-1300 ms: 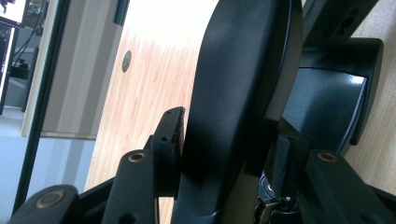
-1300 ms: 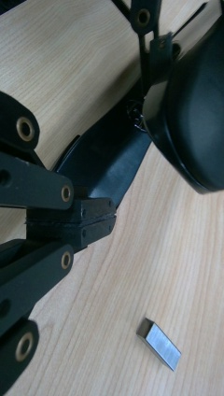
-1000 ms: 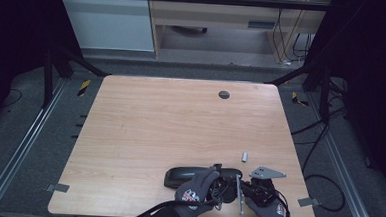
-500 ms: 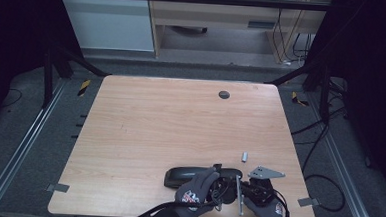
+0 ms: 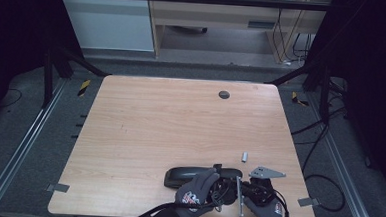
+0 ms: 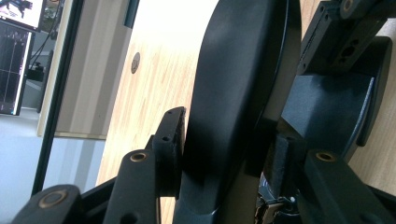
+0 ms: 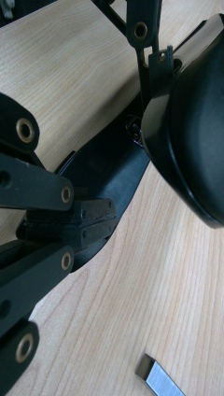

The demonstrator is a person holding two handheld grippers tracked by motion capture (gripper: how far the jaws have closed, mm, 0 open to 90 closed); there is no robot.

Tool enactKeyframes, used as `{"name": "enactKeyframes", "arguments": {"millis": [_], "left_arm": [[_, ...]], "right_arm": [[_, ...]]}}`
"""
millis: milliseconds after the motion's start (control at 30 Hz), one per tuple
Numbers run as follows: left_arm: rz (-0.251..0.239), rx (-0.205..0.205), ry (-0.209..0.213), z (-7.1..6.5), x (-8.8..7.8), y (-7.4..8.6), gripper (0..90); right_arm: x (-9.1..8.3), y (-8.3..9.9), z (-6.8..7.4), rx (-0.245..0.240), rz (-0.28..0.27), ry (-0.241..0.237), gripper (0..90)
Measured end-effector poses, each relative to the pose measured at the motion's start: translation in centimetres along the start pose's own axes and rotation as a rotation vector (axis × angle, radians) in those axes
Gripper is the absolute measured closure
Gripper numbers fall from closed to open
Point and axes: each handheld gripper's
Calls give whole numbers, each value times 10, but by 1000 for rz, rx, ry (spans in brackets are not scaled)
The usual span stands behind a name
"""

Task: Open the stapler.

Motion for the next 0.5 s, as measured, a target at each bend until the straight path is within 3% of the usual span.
{"name": "enactKeyframes", "arguments": {"millis": [367, 500], "left_arm": [[-22, -57, -1, 13, -10, 3, 561], [-36, -97, 4, 20, -14, 5, 563]], "right_arm": [[0, 0, 1, 8, 2, 10, 900], [0, 0, 1, 12, 1, 12, 900]]}}
Point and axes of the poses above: each handheld gripper's, and its own axes: x roughly forward along the jaws, y roughly out of its underside, z roughly to its left, and after that the axes turned 4 degrees about -x, right-handed
